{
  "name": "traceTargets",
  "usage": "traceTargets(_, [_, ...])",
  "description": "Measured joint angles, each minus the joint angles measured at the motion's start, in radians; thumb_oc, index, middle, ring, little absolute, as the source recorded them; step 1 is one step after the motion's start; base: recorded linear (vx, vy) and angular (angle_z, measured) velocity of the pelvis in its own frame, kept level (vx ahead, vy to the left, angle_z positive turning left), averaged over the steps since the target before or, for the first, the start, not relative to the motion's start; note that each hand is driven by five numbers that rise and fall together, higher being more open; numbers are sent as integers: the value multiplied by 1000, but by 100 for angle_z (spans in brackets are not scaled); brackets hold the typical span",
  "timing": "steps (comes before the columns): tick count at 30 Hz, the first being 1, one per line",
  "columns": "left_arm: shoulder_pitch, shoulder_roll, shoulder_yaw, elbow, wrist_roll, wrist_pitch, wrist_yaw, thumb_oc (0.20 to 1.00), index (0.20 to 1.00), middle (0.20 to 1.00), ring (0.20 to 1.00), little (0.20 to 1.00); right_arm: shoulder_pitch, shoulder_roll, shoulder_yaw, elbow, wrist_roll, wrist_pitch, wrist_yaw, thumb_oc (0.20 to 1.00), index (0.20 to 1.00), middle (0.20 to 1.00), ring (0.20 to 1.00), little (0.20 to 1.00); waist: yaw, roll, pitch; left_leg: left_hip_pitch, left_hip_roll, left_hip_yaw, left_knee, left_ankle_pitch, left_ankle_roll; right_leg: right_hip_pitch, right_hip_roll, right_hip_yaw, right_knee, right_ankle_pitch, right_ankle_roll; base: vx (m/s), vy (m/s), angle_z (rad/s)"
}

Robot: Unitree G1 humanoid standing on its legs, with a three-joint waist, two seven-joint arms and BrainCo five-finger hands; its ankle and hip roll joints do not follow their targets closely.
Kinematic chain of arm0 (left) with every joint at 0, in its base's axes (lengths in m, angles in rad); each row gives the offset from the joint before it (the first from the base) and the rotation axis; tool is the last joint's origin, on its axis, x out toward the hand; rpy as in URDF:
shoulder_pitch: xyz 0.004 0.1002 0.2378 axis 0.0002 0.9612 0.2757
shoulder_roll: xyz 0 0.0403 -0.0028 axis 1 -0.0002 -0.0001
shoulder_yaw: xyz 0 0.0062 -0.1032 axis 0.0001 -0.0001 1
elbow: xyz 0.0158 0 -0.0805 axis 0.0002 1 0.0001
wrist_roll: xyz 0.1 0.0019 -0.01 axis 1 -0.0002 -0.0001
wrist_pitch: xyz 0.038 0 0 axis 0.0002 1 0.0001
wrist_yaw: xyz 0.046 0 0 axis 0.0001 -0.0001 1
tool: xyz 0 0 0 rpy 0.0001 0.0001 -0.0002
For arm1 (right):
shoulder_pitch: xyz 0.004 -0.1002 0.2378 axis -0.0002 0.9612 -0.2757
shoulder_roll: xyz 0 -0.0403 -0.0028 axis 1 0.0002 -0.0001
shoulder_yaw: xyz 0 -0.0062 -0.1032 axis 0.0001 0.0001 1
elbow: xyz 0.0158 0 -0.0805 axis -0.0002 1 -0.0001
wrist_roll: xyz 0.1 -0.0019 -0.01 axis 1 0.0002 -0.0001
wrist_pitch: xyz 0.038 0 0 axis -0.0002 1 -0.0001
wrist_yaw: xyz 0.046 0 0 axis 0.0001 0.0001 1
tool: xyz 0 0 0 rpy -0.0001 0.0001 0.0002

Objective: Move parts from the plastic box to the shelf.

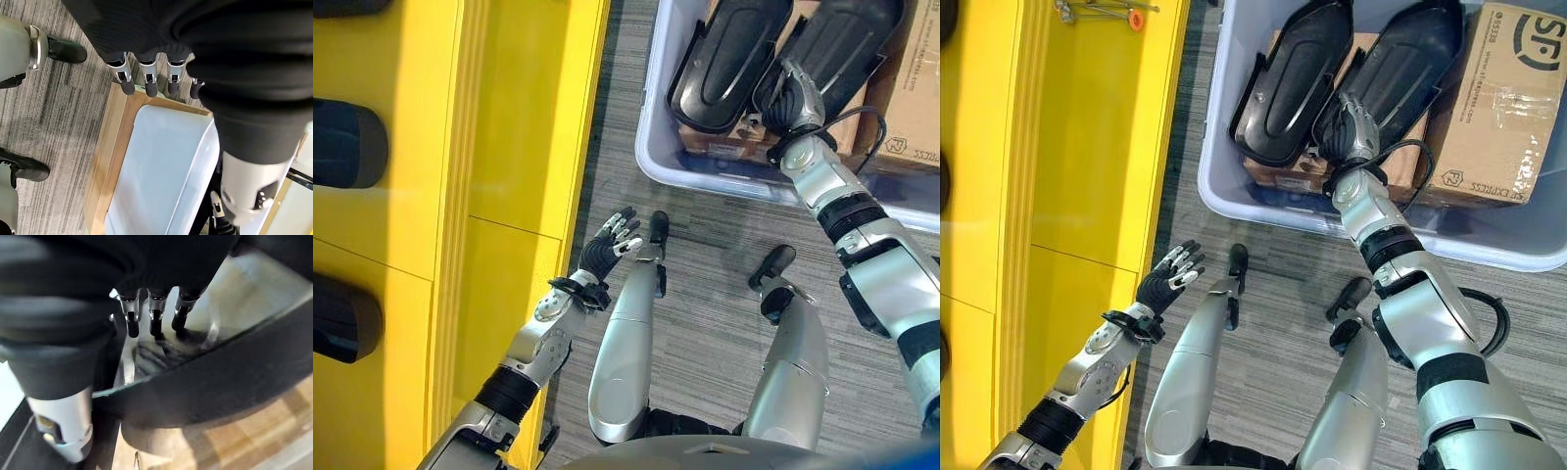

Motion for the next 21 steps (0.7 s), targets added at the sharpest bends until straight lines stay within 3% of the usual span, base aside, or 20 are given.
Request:
traceTargets(5, [8,0,-4,5,0,9,-1,1000,1000,1000,1000,1000,78,8,-14,-76,-131,-20,-217,1000,1000,1000,1000,1000,3,3,-2,1,-2,3,-2,0,-1,0,2,0,-2,1,-5,-5,28,-1])
traceTargets(6, [8,0,-6,5,0,7,0,1000,1000,1000,1000,1000,129,3,-35,-182,-179,-53,-315,1000,1000,1000,1000,1000,-3,3,-2,1,-2,8,-4,0,-1,0,4,2,-13,8,-5,-15,97,-10])
traceTargets(8, [7,-5,-17,8,0,-14,0,1000,1000,1000,1000,1000,154,8,-62,-339,-256,-152,-412,1000,1000,1000,1000,1000,-17,3,-2,4,-2,25,-4,-4,6,0,4,10,-27,19,0,-4,108,-13])
traceTargets(13, [6,-20,-43,52,-4,-67,4,1000,1000,1000,1000,1000,198,13,-70,-504,-346,-220,-456,1000,1000,1000,1000,1000,-32,3,-2,20,-4,61,-5,-15,20,0,6,45,-47,33,10,-2,60,-10])
traceTargets(21, [9,-39,-40,92,-10,-106,1,1000,1000,1000,1000,1000,336,43,-126,-570,-298,-219,-473,1000,1000,1000,1000,1000,-76,3,-2,27,-1,86,-15,-17,24,0,17,63,-83,58,17,-8,38,-9])
